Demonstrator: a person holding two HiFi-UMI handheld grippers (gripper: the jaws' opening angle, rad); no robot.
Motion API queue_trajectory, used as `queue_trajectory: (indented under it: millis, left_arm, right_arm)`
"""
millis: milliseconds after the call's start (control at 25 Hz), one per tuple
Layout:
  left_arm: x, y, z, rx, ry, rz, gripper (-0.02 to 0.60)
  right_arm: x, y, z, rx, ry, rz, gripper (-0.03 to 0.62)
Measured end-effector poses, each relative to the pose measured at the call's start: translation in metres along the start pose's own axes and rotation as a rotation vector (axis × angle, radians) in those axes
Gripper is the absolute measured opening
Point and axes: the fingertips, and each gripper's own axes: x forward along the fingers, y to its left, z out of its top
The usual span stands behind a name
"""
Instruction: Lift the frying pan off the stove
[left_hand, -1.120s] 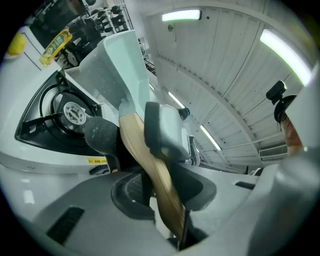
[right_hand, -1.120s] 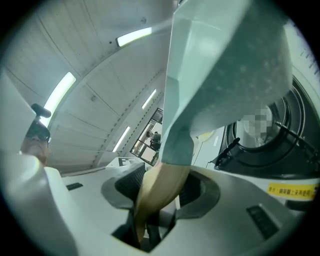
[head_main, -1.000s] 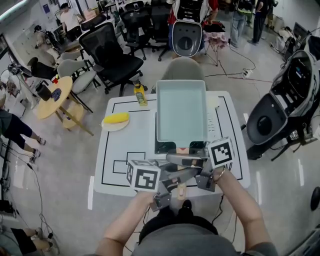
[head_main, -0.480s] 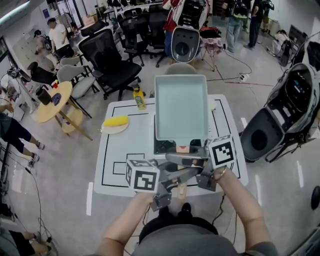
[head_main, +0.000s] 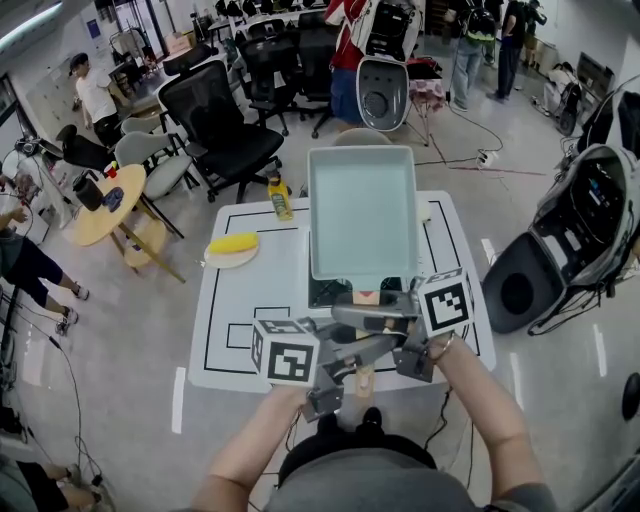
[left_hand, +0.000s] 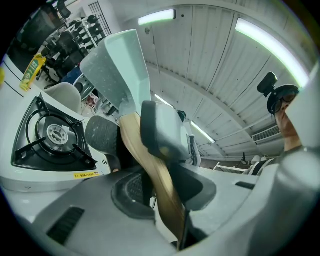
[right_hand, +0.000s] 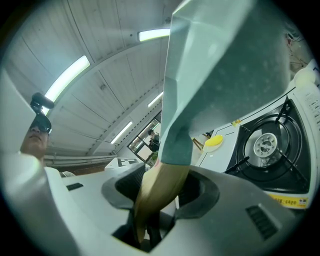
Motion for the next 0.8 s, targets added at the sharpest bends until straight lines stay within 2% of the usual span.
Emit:
queue_trajectory:
  millis: [800]
  left_arm:
    - [0.0014, -0.0001, 0.0013, 0.009, -0.012, 0.003, 0.098]
  right_arm:
    - [-0.0007, 0.0005, 0.0007, -0.011, 0.004, -0.004, 0.186]
